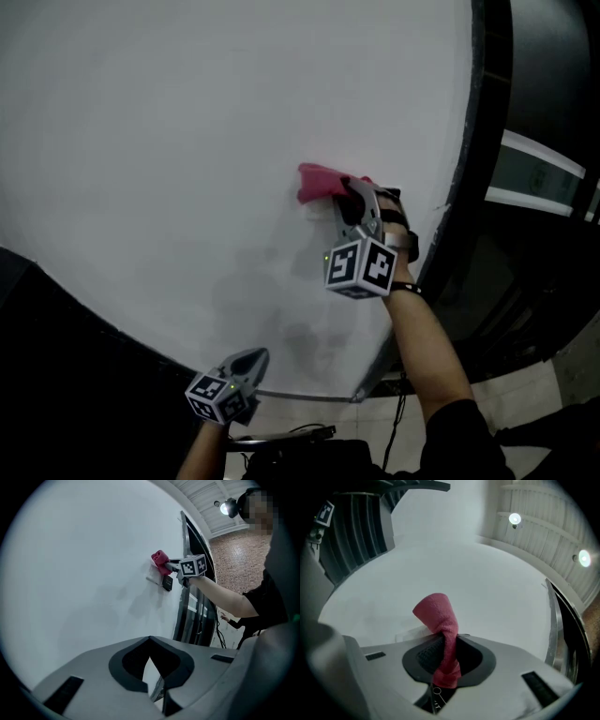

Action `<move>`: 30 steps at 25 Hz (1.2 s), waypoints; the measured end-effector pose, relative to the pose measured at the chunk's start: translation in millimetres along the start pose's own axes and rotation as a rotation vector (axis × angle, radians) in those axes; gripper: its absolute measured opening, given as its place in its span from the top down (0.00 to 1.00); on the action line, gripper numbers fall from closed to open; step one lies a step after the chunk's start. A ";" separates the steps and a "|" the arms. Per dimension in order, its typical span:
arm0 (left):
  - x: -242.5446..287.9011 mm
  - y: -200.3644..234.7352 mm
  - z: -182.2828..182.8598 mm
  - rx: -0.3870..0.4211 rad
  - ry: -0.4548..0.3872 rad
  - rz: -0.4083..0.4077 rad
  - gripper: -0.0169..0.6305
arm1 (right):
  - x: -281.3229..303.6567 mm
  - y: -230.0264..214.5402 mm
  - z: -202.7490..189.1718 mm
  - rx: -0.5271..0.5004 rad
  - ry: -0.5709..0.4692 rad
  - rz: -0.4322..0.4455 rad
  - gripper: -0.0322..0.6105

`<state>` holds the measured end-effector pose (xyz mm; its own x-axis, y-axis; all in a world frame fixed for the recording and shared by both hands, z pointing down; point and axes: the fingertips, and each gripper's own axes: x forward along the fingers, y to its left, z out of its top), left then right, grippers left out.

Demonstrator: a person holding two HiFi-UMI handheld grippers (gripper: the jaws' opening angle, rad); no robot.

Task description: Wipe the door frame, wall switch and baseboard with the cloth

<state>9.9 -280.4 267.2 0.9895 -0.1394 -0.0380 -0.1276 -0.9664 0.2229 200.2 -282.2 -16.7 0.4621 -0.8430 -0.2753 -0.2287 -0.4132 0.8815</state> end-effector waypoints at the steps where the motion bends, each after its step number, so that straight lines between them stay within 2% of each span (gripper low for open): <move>1: -0.9 1.0 0.6 0.000 -0.003 0.002 0.97 | 4.3 7.4 -2.1 -0.012 0.012 0.015 0.85; 12: -5.7 3.5 -5.0 -0.010 0.001 0.019 0.97 | 6.8 85.6 -24.0 -0.095 0.056 0.134 0.85; 16: -6.3 -2.8 -5.7 -0.006 0.004 0.017 0.97 | 2.5 102.9 -33.0 -0.052 0.074 0.180 0.85; 21: -6.1 -6.2 -3.4 0.000 -0.012 0.033 0.97 | -9.7 109.0 -39.3 0.147 0.078 0.257 0.85; 25: -3.1 -9.1 -5.1 0.001 -0.024 0.048 0.97 | -43.2 122.8 -61.2 0.279 0.044 0.302 0.85; 27: -0.4 -10.4 -5.3 0.001 -0.032 0.059 0.97 | -69.6 128.4 -78.4 0.432 0.045 0.304 0.85; 30: 6.0 -14.7 -3.6 0.010 -0.054 0.066 0.97 | -112.5 127.3 -111.2 0.721 0.064 0.272 0.85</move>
<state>17.9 -266.3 267.2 0.9739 -0.2138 -0.0757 -0.1932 -0.9569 0.2169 214.4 -201.8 169.1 0.3532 -0.9346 -0.0423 -0.8329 -0.3347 0.4407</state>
